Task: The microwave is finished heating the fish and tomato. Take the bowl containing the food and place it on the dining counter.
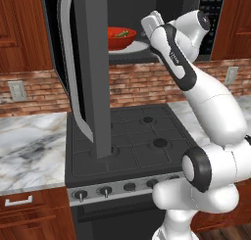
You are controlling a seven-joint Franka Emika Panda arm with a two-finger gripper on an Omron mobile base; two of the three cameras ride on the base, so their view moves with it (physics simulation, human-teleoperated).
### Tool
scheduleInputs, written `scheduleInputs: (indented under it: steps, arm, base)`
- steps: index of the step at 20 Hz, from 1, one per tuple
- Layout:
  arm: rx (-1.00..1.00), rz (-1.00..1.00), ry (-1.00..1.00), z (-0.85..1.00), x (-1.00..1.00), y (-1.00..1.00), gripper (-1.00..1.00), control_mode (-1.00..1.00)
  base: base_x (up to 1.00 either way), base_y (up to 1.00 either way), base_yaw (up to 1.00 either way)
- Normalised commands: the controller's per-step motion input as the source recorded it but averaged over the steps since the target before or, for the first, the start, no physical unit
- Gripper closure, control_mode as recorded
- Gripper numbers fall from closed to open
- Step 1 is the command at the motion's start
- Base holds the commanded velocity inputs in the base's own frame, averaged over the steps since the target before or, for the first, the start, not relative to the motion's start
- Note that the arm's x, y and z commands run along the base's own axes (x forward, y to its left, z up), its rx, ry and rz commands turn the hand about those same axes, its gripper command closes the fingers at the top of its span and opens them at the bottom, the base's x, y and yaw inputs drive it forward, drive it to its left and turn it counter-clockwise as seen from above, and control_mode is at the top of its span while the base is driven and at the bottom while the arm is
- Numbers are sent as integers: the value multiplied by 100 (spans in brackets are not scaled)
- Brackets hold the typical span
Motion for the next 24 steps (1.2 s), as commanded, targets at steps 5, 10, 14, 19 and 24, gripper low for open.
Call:
scheduleInputs:
  steps: [5,10,14,19,24]
  arm:
    - [0,-2,16,0,45,9,-100,-100]
    - [1,0,4,-4,8,0,-100,-100]
    - [0,0,0,-7,32,3,-100,-100]
    - [0,0,0,0,42,11,-100,-100]
    - [0,0,0,0,40,8,-100,-100]
  base:
    - [0,0,0]
    - [0,0,0]
    - [0,0,0]
    - [0,0,0]
    - [0,0,0]
